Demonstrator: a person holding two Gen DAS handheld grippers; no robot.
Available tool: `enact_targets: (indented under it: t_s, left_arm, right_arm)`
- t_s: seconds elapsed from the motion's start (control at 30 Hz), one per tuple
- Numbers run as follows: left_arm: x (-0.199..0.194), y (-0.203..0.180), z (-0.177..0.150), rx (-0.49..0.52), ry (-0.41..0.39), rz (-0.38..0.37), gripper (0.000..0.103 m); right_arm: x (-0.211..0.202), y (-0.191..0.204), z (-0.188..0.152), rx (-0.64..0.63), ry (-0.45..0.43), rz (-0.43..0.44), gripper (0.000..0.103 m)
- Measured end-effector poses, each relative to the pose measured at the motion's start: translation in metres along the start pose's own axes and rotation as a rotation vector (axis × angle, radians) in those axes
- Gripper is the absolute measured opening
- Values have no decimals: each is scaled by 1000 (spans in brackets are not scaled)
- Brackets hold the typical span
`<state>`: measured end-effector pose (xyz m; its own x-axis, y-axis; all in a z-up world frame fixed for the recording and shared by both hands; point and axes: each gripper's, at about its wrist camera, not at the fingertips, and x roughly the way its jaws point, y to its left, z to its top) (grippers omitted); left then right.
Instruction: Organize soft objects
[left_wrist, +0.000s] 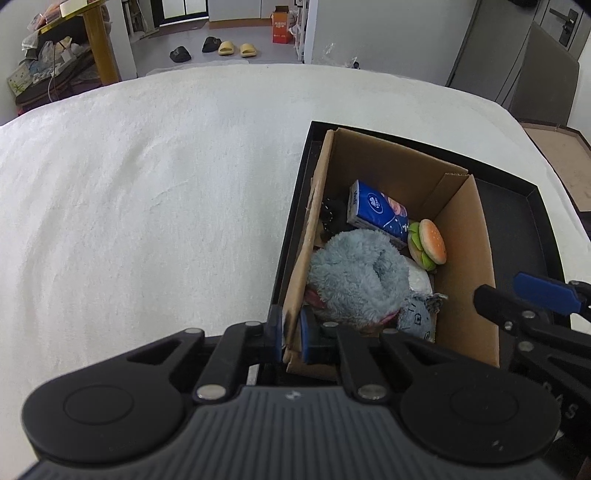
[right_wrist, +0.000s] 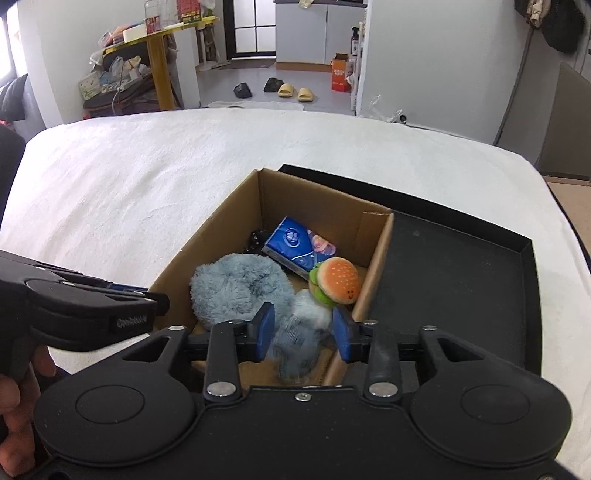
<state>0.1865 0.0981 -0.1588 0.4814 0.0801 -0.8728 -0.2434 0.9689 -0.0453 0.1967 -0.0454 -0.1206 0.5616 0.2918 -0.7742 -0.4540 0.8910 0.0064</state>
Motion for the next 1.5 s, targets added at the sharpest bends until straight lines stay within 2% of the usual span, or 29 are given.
enact_targets:
  t_s: [0.47,0.53,0.77,0.83,0.9,0.97,1.13,1.23,1.3,1.5]
  left_arm:
    - [-31,-2,1,-32,-34,-14,15]
    - [-37,-6,-1,-23,-41,-11,19]
    - [-67,-19,-3,19,-79,-2,45]
    - [-76,-22,-2,24,-94,2,52]
    - [-84,-26,0,25,-110,5,64]
    - [-92,-30,0,33,-123,11,70]
    - [-113,-43,-1,60,-140,0,74]
    - [-128,-53,-4,96,-164,-11,82]
    - [-138,-59,-6,116,-186,-20,91]
    - [-160,-65,-16,135,-220,-50,103]
  right_arm:
    - [-36,-53,-21,159,-58,-12,39]
    - [-41,-57,-24,176,-71,-5,39]
    - [-58,-65,-28,212,-107,29,45]
    - [-64,-67,-30,227,-116,40,49]
    - [-70,-71,-31,244,-128,48,55]
    - [-76,-75,-33,260,-140,55,58]
    - [-93,-85,-39,299,-172,68,69]
    - [-104,-89,-40,319,-194,61,77]
    - [-111,-92,-41,332,-208,59,84]
    - [-131,-93,-42,343,-257,48,97]
